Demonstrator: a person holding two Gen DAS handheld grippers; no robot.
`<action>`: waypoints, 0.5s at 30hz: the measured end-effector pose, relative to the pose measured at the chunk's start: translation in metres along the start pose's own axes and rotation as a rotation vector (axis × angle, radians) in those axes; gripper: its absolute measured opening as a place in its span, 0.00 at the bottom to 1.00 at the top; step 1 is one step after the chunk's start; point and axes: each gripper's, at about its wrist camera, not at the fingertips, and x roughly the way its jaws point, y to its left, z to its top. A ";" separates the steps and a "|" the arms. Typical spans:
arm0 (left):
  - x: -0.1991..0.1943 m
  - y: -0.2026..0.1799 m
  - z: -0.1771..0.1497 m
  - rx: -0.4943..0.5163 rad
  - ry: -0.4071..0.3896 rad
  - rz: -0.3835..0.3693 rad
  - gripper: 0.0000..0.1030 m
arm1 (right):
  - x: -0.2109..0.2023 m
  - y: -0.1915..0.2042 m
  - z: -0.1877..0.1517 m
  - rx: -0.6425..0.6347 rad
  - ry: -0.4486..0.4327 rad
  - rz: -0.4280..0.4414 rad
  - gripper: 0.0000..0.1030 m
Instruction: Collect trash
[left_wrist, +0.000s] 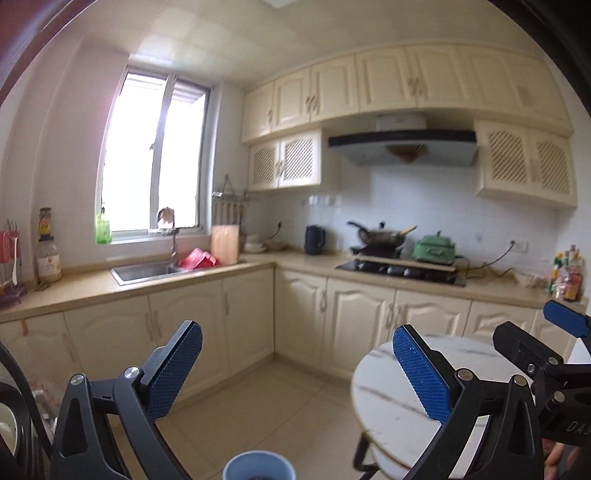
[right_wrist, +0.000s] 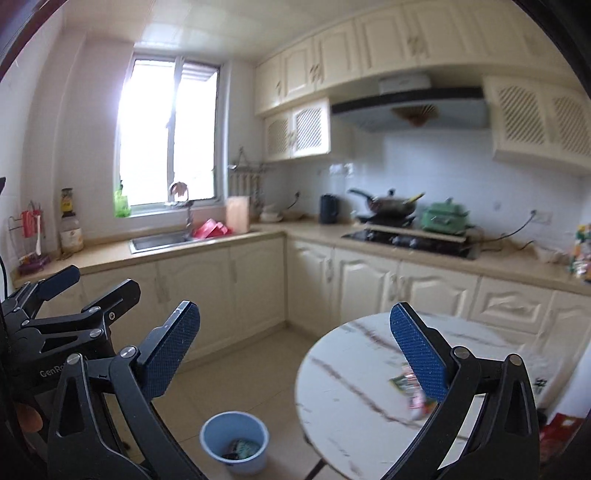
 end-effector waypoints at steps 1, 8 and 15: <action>-0.005 -0.002 -0.007 0.005 -0.012 -0.004 0.99 | -0.010 -0.005 0.003 0.000 -0.017 -0.017 1.00; -0.018 -0.021 -0.024 0.024 -0.052 -0.065 0.99 | -0.048 -0.039 0.013 0.017 -0.070 -0.109 1.00; 0.027 -0.034 -0.016 0.065 -0.017 -0.091 0.99 | -0.047 -0.078 0.011 0.039 -0.063 -0.181 1.00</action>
